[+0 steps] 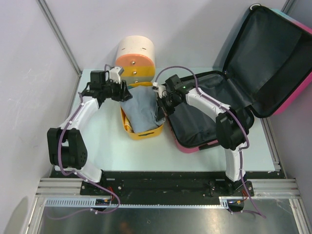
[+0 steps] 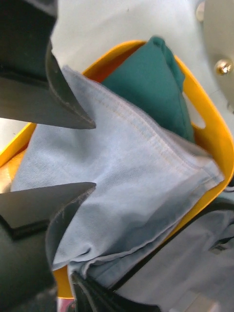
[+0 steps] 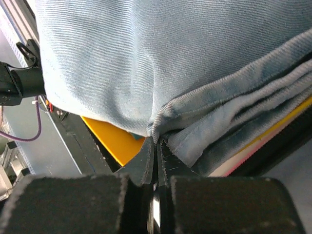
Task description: Open, take out, and arrange the luggage
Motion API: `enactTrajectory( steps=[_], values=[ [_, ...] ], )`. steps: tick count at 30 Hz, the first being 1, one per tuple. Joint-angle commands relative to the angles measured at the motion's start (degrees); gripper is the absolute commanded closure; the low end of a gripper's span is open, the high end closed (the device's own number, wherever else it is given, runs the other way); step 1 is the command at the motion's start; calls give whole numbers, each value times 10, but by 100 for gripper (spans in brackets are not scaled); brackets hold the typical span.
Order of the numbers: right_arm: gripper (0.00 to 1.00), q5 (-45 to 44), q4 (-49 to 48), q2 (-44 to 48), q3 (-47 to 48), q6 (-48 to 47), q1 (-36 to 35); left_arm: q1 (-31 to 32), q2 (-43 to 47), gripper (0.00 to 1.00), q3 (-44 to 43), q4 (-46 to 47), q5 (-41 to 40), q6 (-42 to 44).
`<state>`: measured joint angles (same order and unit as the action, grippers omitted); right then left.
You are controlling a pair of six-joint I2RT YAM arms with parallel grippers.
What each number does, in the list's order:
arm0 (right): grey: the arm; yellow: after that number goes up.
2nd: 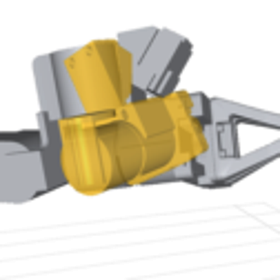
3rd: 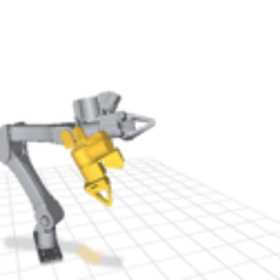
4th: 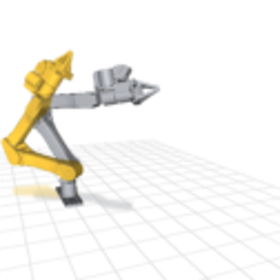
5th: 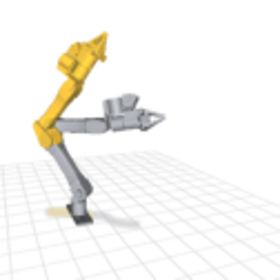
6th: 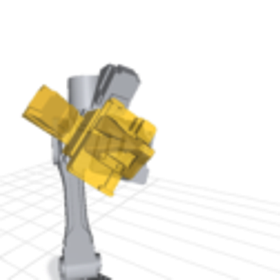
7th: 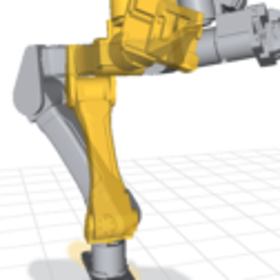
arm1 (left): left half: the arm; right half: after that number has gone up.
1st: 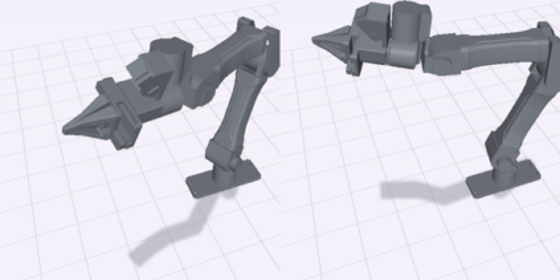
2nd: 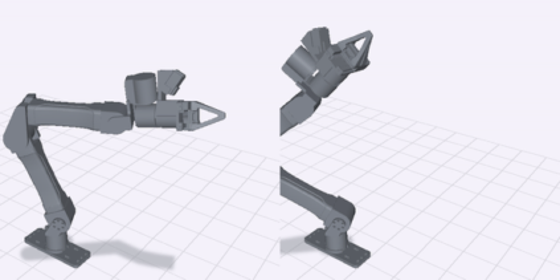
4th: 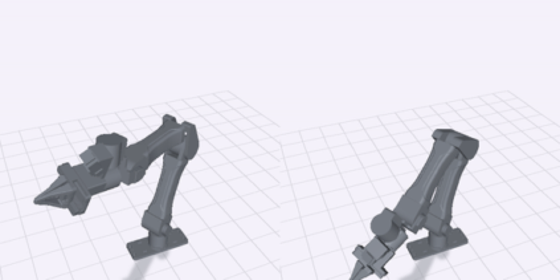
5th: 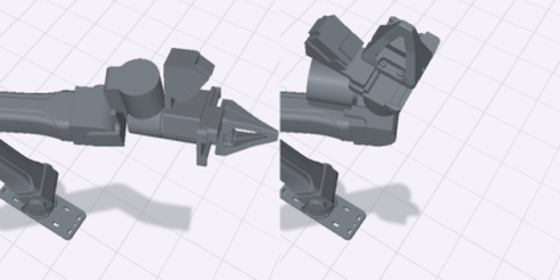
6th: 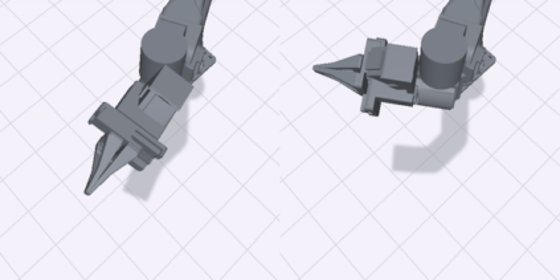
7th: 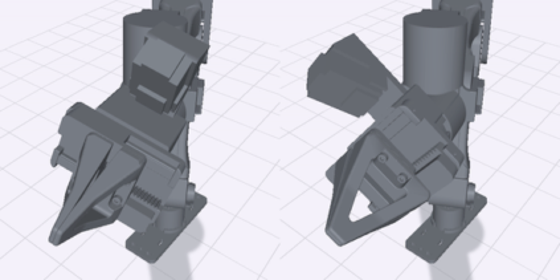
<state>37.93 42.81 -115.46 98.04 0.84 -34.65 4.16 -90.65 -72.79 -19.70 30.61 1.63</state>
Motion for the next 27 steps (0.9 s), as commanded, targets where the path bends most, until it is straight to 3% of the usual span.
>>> enactTrajectory(
  steps=[1, 3, 6, 9, 10, 12, 13, 15, 17, 20, 27],
  values=[
    [100, -11, -29, -33, 25, 5, -18, 31, 38, 44, 17, 1, 13, 64],
    [99, -7, -26, -45, 52, 3, -23, 47, 47, 29, 24, -3, 63, 86],
    [86, 13, -26, -42, 70, 5, -20, 56, 59, 21, 37, -9, 90, 106],
    [71, 14, -33, 0, 66, 7, 2, 61, 66, 20, 42, -19, 91, 125],
    [58, 16, -33, 12, 63, 7, 8, 64, 68, 20, 42, -21, 90, 130],
    [47, 19, -36, 47, 64, 3, 23, 73, 64, 20, 42, -25, 89, 136],
    [36, 20, -35, 59, 65, -1, 25, 76, 60, 20, 42, -26, 85, 136],
    [29, 16, -40, 90, 66, -7, 33, 92, 52, 20, 42, -27, 70, 142],
    [15, 8, -41, 108, 64, -7, 38, 116, 41, 20, 40, -29, 58, 151],
    [5, -18, -48, 138, 56, -7, 61, 145, 11, 20, 23, -39, 36, 166],
    [2, -58, -53, 159, 33, -22, 125, 178, -65, 20, 10, -67, -31, 215]
  ],
)
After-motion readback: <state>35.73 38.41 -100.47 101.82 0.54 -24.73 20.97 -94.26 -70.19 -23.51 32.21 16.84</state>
